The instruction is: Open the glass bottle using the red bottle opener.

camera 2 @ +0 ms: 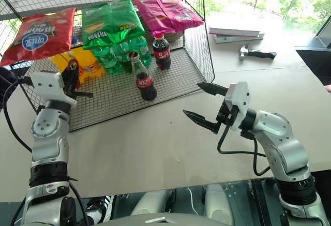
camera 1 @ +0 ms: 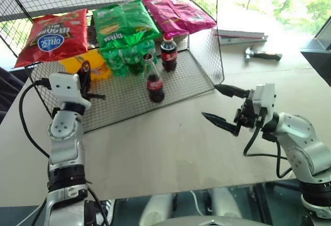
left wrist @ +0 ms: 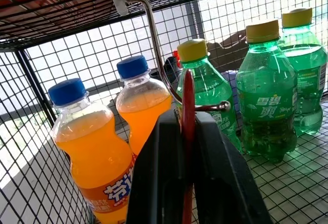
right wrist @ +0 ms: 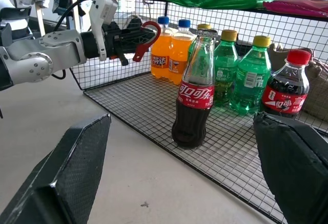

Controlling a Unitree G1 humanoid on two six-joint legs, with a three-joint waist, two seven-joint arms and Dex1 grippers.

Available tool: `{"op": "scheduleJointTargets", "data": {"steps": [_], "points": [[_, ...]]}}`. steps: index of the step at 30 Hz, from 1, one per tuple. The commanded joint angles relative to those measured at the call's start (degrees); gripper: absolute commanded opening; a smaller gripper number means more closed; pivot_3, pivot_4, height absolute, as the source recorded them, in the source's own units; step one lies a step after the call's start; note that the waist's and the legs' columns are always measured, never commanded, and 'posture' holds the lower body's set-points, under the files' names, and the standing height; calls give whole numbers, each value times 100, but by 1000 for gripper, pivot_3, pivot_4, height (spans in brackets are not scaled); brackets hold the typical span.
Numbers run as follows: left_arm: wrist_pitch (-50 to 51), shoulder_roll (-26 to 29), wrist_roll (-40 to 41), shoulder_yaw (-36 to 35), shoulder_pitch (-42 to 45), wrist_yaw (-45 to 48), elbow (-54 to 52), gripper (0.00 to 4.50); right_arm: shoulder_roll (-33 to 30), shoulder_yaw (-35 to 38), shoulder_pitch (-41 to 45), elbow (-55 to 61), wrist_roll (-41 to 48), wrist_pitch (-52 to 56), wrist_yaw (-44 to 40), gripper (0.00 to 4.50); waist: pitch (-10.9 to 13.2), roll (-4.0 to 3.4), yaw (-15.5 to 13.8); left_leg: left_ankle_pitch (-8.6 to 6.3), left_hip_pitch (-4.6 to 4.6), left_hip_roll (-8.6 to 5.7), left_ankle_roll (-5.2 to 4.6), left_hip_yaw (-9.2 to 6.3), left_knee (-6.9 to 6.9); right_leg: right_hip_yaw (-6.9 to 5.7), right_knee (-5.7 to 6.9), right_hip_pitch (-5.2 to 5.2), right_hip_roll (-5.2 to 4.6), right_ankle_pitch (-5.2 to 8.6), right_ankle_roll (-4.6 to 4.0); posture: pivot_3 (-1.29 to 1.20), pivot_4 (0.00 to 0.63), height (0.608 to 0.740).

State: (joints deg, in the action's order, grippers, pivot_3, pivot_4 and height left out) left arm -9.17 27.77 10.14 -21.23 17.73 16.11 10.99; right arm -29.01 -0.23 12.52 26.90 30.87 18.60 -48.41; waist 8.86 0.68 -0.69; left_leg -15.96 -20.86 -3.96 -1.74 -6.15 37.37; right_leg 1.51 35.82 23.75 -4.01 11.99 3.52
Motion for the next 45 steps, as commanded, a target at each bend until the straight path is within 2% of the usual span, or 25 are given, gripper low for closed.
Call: {"op": "scheduleJointTargets", "data": {"steps": [1, 5, 12, 24, 35, 45], "points": [[33, -17, 116, -57, -66, -19, -181, 108, -37, 63, 43, 152, 56, -73, 3, 4500, 0, 0, 0, 0, 0, 0, 0, 0, 0, 0, 1, 0, 0, 0, 0, 0, 150, 740], [220, -170, 522, -202, -105, 3, -411, 108, -31, 54, 47, 151, 63, -71, 0, 4500, 0, 0, 0, 0, 1, 0, 0, 0, 0, 1, 1, 0, -1, 0, 0, 0, 150, 740], [1110, -576, 2334, -572, -163, 268, -1431, 108, 2, 26, 56, 96, 30, -115, -6, 4500, 1, 2, 2, 0, -2, 1, 0, -1, 1, 1, 1, 0, -2, 0, 0, 0, 150, 740], [2213, -901, 4255, -936, -788, 261, -2445, 108, -3, 51, 98, 21, 24, -143, -29, 4500, 1, 3, 2, 1, 1, 0, 1, 1, 2, 2, 1, -1, 6, 0, 0, 0, 150, 740], [2460, -983, 5155, -1253, -740, 106, -2443, 108, 69, 43, 232, -51, 39, -165, -1, 4500, 1, 5, 1, 1, 0, 0, 2, 0, 3, 2, 1, -1, 8, 0, -1, 0, 150, 740], [2710, -1006, 5534, -1198, -815, 139, -2578, 108, 146, 66, 228, -24, 74, -181, 50, 4500, 1, 5, 1, 1, 0, 0, 2, 1, 3, 2, 1, -1, 8, 0, -1, 0, 150, 740]]}}
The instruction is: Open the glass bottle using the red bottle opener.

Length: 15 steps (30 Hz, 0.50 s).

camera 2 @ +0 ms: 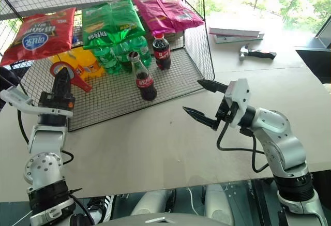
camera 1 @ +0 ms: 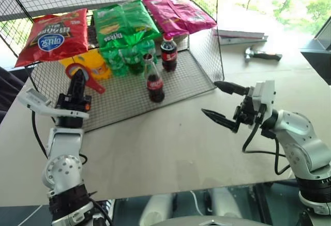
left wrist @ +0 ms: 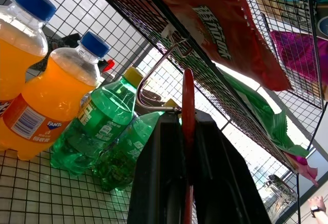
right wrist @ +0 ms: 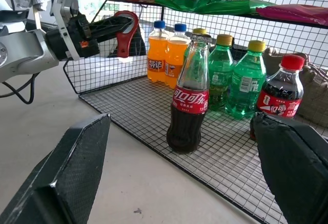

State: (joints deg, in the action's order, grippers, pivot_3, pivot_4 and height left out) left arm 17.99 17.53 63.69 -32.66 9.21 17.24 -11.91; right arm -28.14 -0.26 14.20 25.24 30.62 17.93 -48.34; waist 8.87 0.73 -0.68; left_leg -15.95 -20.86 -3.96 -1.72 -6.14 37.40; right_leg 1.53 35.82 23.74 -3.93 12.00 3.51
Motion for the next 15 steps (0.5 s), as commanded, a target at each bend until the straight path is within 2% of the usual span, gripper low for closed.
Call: {"op": "scheduleJointTargets", "data": {"steps": [1, 15], "points": [[10, 25, 210, -72, 49, 19, -285, 108, 77, 73, 59, 152, 120, -110, 51, 4500, 0, 0, 0, 0, 0, 0, 0, 0, 0, 0, 0, 0, 0, 0, 0, 0, 150, 740], [608, -8, 975, 226, -339, 334, -821, 108, 56, 83, 15, 155, 104, -67, 13, 4500, 0, 0, 2, 0, 0, 0, 0, 2, 0, 2, 0, 0, 0, 0, 0, 0, 150, 740]]}}
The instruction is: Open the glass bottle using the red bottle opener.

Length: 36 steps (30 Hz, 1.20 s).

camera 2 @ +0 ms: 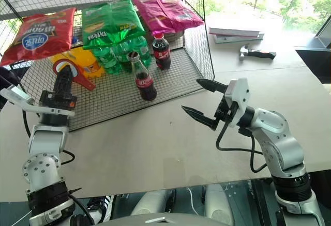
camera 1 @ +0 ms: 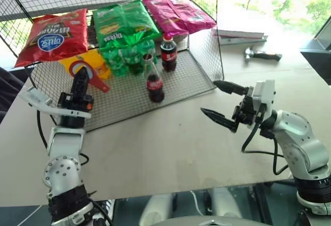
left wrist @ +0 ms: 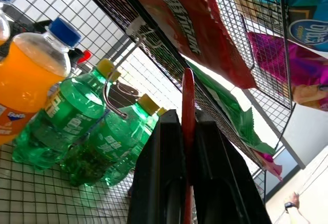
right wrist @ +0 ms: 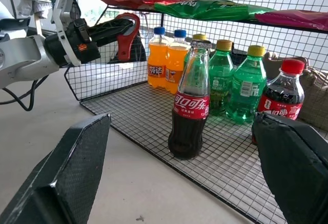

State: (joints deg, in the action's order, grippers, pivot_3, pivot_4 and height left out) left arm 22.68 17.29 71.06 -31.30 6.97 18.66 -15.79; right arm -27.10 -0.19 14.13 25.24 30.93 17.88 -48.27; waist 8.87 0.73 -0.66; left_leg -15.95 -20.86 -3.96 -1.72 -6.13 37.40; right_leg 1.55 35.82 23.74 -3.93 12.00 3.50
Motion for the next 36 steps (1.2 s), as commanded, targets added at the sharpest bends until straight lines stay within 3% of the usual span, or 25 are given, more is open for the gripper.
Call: {"op": "scheduleJointTargets", "data": {"steps": [1, 6, 17, 22, 28, 36], "points": [[187, 15, 302, 122, -169, 214, -481, 108, -61, 67, 21, 147, 64, -49, 1, 4500, 0, 0, 0, 0, 0, 0, 0, 0, 0, 0, 0, 0, 0, 0, 0, 0, 150, 740], [501, 31, 696, 347, -385, 368, -756, 108, -84, -19, 61, 168, 157, 324, 137, 4500, 0, 0, 0, 0, 1, 1, 0, 1, 0, 1, 1, -1, 1, 0, -1, 0, 150, 740], [1191, -40, 1399, 1369, -221, 582, -1069, 108, -228, -480, 1005, 194, 1408, 3232, 742, 4500, 1, -1, 3, 0, 1, 1, 0, 1, 0, 2, 0, 0, 1, 1, -2, 0, 150, 740], [1375, -154, 1351, 1789, 87, 764, -796, 108, 180, -471, 1575, -228, 2429, 4410, 776, 4500, 1, 0, -1, 0, -2, 1, -1, 1, 0, 1, -2, 0, 2, 1, -3, 0, 150, 740], [1410, -234, 1227, 1926, 239, 907, -631, 108, 796, -240, 2066, -494, 3140, 4973, 1283, 4500, 1, -1, 20, 0, -3, 1, -1, 1, -2, 2, -4, 2, 3, 1, -3, 0, 150, 740], [1458, -168, 1050, 1947, 125, 1149, -521, 108, 1029, -147, 2338, -532, 3630, 5238, 1643, 4500, 1, -2, 19, 0, -6, -1, -1, 0, -3, 1, -5, 5, 1, 1, -3, 0, 150, 740]]}}
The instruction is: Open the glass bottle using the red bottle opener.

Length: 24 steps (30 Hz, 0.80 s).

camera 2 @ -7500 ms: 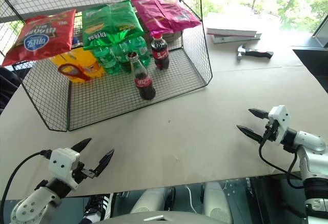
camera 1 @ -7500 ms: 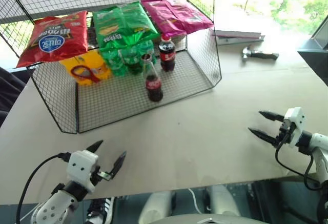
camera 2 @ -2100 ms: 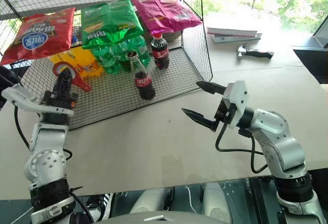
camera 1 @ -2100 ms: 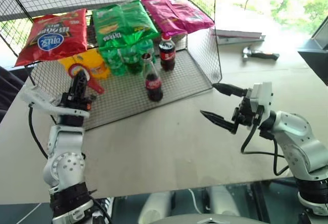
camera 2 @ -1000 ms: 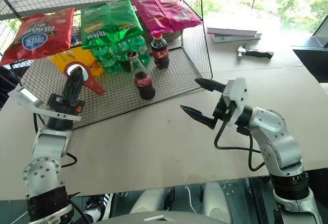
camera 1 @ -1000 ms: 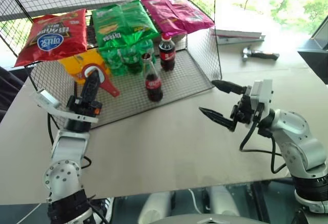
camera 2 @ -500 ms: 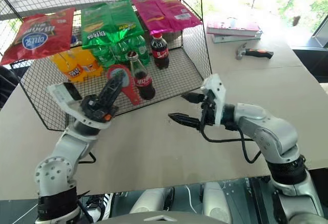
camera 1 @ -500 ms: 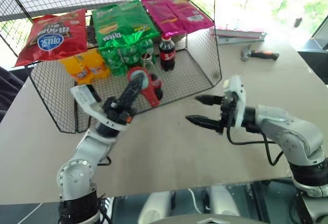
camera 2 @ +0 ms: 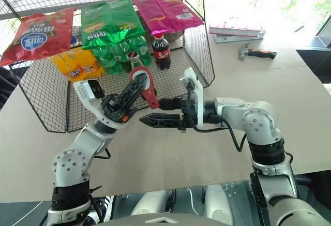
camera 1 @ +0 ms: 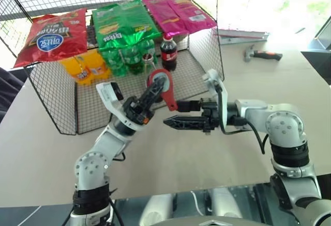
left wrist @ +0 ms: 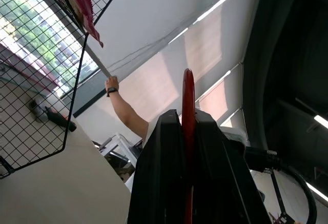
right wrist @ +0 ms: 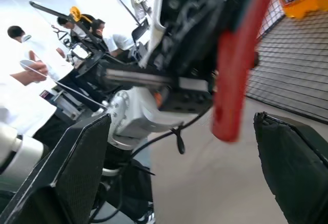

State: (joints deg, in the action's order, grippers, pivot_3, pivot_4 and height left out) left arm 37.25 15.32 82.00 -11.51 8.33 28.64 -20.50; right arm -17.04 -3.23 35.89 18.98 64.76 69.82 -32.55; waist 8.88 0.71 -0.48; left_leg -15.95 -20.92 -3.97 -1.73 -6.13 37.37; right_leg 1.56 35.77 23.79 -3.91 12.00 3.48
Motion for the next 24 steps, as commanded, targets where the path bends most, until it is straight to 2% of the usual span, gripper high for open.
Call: {"op": "scheduleJointTargets", "data": {"steps": [1, 3, 5, 10, 11, 20, 24], "points": [[4, 34, -60, -33, -18, 177, -38, 40, 23, 154, 173, 95, 281, 56, 101, 4241, 0, 0, 0, 0, 0, 0, 0, 0, 0, -1, 0, 0, 0, 0, 0, 0, 150, 740], [4, 32, -122, -18, -33, 237, -13, 0, 26, 149, 187, 100, 362, 89, 160, 3686, 0, 0, 3, 0, 0, 0, 0, 0, 0, -1, 0, 0, 0, 0, 0, 0, 150, 740], [-22, 19, -206, -5, -34, 284, 13, 0, 18, 132, 199, 110, 393, 127, 202, 2836, 0, 0, 4, 0, 0, 0, 0, 0, 0, -1, 0, 0, 0, 0, 0, 0, 150, 740], [-111, -36, -422, 49, -35, 391, 28, 0, -15, 103, 148, 160, 426, 153, 261, 380, 0, 0, 6, 0, -2, 0, 0, 0, 0, -1, -1, 0, -1, 0, 0, 0, 150, 740], [-116, -47, -456, 63, -44, 410, 28, 0, -17, 97, 136, 164, 430, 149, 270, 58, 0, 0, 6, 0, -2, 0, 0, 0, 0, -1, -1, 1, -1, 0, 0, 0, 150, 740], [69, -3, -472, 120, -153, 433, 5, 0, -53, 67, -11, 201, 388, 156, 228, 58, 0, 0, 53, -1, -4, 1, -1, -1, -1, -2, -3, 2, -1, 0, 0, 0, 150, 740], [191, 117, -537, 191, -234, 626, -83, 1376, -49, 61, -108, 252, 322, 87, 258, 0, 1, -1, 81, -1, -8, 1, -1, -2, -2, -2, -3, 6, -1, 0, 0, 0, 150, 740]]}}
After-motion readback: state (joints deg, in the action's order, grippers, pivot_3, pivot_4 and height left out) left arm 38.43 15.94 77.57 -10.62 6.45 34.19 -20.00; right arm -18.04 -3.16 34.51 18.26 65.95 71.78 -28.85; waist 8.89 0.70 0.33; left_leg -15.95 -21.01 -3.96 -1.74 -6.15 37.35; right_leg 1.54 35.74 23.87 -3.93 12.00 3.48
